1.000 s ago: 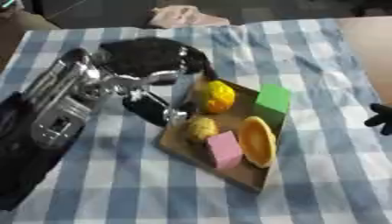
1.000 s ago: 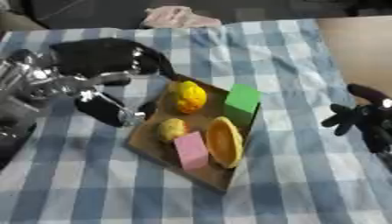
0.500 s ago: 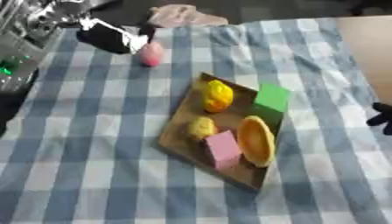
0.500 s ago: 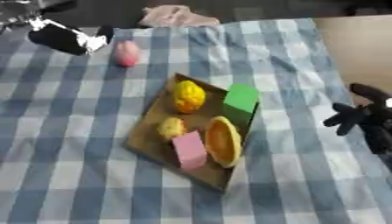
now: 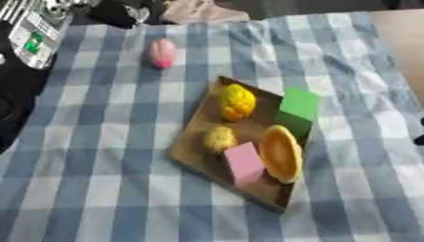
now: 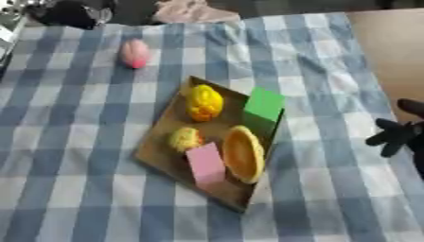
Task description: Pick up objects on the table and place them in the box.
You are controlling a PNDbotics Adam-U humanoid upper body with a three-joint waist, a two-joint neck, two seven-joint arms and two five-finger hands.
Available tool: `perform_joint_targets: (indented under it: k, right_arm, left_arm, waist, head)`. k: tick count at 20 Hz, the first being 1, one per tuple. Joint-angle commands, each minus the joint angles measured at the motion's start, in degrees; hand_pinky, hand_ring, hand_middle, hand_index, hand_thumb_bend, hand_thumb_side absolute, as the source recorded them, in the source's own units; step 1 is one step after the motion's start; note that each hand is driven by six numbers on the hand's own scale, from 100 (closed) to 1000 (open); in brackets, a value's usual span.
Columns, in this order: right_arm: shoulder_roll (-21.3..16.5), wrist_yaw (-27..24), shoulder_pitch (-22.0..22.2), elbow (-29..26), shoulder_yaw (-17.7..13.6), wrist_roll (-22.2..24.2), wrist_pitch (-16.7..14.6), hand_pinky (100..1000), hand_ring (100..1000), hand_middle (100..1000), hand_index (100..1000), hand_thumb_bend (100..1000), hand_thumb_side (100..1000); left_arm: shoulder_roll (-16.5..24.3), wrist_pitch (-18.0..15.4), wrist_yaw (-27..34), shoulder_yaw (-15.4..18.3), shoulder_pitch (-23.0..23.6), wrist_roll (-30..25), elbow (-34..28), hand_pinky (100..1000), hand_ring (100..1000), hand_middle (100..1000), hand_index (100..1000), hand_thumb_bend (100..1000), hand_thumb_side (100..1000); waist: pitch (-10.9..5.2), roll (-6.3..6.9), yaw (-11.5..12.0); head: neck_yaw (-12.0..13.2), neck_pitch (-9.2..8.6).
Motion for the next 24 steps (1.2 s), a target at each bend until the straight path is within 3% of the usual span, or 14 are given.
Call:
perform_joint_targets:
  k: [1,9,13,16,19,24]
  right_arm:
    - [-1.66,0.62,-0.54,-0.86,-0.09,0.28,-0.27,983,716,526,965,100,530]
    - [-1.32,1.38,-1.32,-0.86,0.16,0.77,-0.15,984,716,526,966,100,529]
    - [-1.2,1.58,-1.3,-0.86,0.21,0.89,-0.04,985,716,525,965,100,528]
    - [-1.2,1.64,-1.31,-0.86,0.28,0.96,0.09,985,716,525,966,100,528]
    - [-1.19,1.66,-1.2,-0.86,0.33,1.07,0.23,985,715,525,966,100,527]
    - [-1.12,1.73,-1.02,-0.86,0.32,1.15,0.45,986,715,525,966,100,526]
  left_arm:
    - [-0.08,-0.28,-2.41,2.11,-2.19,-0.16,3.29,895,863,839,961,100,523]
    - [-2.0,-0.76,-6.1,3.85,-3.28,-0.82,8.11,902,874,838,956,192,582]
    - [-2.03,-1.56,-6.54,4.1,-3.3,-2.3,8.8,903,876,833,953,195,627]
    - [-1.85,-2.02,-5.51,4.3,-3.39,-3.59,8.58,900,875,832,954,207,721]
    - [-1.5,-2.44,-3.67,4.36,-3.47,-5.4,8.25,905,881,833,956,266,799]
    - [-0.69,-3.04,-3.64,3.88,-3.22,-8.26,7.7,914,890,835,956,349,818]
  waist:
    - [-0.79,-0.02,-0.24]
    - [0.5,0.29,-0.7]
    - [0.62,0.3,-0.62]
    - [0.54,0.32,-0.45]
    - [0.38,0.36,-0.32]
    - [0.19,0.42,-0.08]
  head:
    - [0.69,-1.25]
    - [0.9,-2.31]
    - [0.74,-2.16]
    - [0.65,-2.04]
    - [0.54,-1.93]
    - [0.33,-1.82]
